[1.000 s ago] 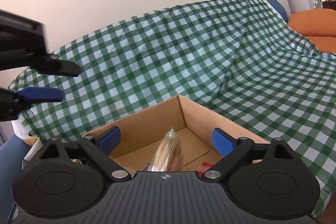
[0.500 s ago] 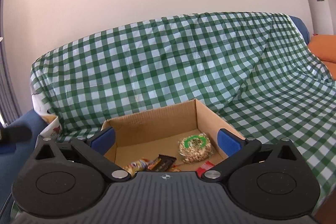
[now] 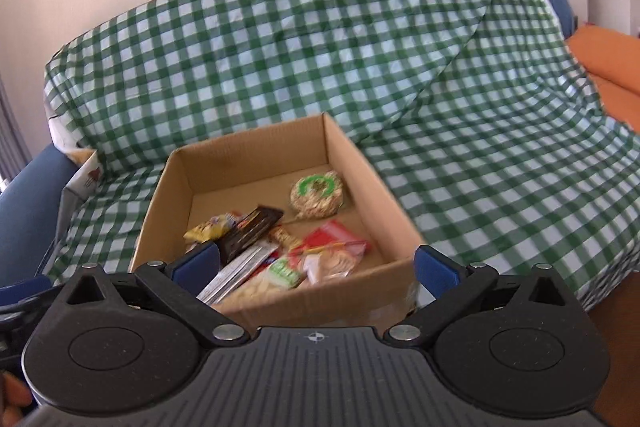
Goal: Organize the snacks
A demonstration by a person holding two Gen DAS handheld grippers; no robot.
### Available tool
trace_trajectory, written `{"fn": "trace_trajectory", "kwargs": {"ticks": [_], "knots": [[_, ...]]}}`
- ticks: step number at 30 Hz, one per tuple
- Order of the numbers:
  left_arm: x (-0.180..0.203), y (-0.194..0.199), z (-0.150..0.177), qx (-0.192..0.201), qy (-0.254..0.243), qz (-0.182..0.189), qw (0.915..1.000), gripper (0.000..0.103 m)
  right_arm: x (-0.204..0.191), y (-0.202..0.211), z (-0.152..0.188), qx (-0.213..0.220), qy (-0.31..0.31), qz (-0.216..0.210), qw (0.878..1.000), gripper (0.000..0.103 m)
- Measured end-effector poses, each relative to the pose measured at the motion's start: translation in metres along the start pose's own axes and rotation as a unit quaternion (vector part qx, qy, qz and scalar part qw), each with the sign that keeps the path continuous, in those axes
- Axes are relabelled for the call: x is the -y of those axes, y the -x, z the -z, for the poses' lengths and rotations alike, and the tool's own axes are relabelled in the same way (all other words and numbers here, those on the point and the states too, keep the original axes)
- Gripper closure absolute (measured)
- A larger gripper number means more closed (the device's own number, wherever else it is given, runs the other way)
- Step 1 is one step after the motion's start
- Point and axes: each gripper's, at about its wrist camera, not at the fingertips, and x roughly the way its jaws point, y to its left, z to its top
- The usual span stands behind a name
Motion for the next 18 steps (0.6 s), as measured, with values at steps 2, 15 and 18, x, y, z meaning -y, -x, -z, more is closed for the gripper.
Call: {"fn": "trace_trajectory", "kwargs": {"ticks": [2, 15, 18], "knots": [[-0.004, -0.010, 0.001, -0.019, 0.003, -0.011, 0.9998, 0.000, -0.006, -0.005, 0.000, -0.003, 0.016, 0.009, 1.000, 0.001], [-0.023, -0.033, 0.005, -0.063, 0.023, -0.021, 0.9975, 0.000, -0.014, -0.034, 0.019, -0.023, 0.023, -0.001, 0.999, 0.001], [-0.023, -0.033, 0.006, -0.066, 0.025, -0.019, 0.9973, 0.000, -0.021, -0.034, 0.021, -0.023, 0.043, -0.005, 0.999, 0.001]]}}
